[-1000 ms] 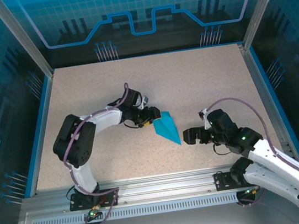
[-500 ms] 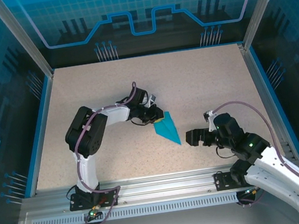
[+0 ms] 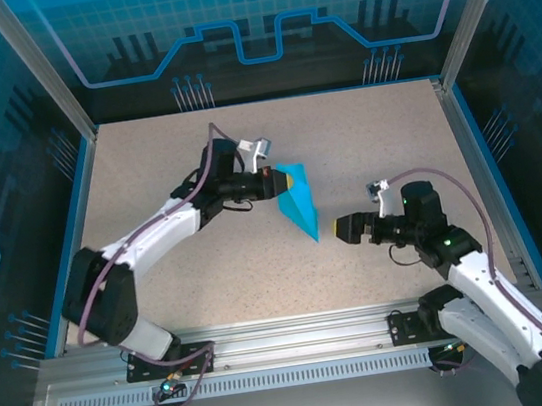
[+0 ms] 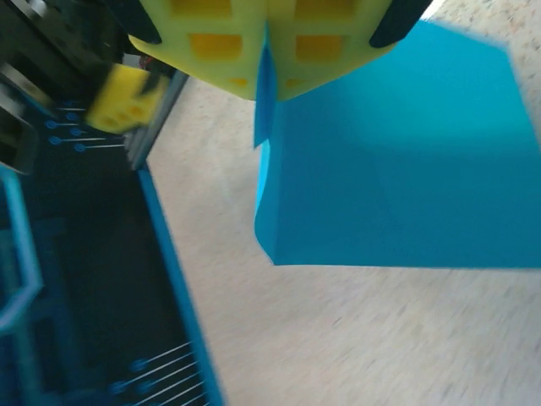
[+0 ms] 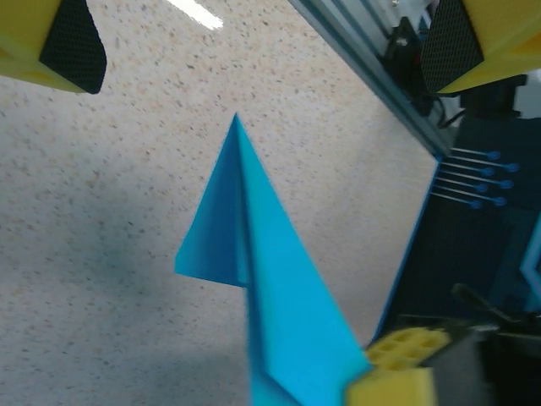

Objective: Fold a paper plane with a square sheet of paper (fold left side to right side)
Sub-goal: Turn over the paper at the center of the table.

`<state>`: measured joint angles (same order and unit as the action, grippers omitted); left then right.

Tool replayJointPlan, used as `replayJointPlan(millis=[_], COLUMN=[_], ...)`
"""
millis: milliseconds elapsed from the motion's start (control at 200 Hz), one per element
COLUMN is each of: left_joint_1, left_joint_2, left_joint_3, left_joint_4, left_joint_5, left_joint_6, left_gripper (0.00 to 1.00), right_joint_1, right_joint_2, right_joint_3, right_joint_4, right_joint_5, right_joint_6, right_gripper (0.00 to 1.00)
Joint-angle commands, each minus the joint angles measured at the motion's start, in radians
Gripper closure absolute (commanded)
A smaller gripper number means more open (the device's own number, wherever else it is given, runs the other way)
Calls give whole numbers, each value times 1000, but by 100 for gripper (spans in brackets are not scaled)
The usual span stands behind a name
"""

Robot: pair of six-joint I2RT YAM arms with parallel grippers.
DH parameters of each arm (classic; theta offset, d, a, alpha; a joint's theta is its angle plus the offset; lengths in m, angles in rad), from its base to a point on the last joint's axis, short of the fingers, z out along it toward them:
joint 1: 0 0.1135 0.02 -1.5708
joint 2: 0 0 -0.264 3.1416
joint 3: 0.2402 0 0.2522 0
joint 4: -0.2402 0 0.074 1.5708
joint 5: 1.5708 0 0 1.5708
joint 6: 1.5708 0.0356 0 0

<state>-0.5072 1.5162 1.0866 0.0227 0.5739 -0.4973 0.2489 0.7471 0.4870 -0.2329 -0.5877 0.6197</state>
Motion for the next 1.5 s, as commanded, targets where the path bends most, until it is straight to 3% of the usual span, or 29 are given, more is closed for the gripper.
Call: replayJointPlan(millis=[0,205,650,1021,1151,1221,1286,1496], left_joint_1=[-5,-5,-4,-4,-5,-5,-4,-4], left_joint_2=[-79,-192,-352,-410,-413,-412,-412,-408], left_joint_3=[-38,-40,-44,-71,-71,-72,-74,-89], left_joint_4=[26,54,-30,-38,-35,-39,-42,-46], left_joint_5=[19,52,43,46,55,55,54,46], left_joint_6=[109,136,130,131,134,136,141,148], left_gripper=[96,95,93,92,92,92,92,86], right_joint_1=[-69,-80,48,169,194,196,197,197], right_joint_2=[50,168,333,371,402,410,410,385], right_joint_3=[52,96,134,208,237,242,239,244], right_joint_4=[195,377,563,580,573,561,558,460], right_joint_5=[-280,-411,-417,-439,-411,-392,-380,-333], right_joint_6=[-43,-28,-3,-20,-13,-10,-9,-51], right_gripper=[0,0,1,2,16,37,42,77])
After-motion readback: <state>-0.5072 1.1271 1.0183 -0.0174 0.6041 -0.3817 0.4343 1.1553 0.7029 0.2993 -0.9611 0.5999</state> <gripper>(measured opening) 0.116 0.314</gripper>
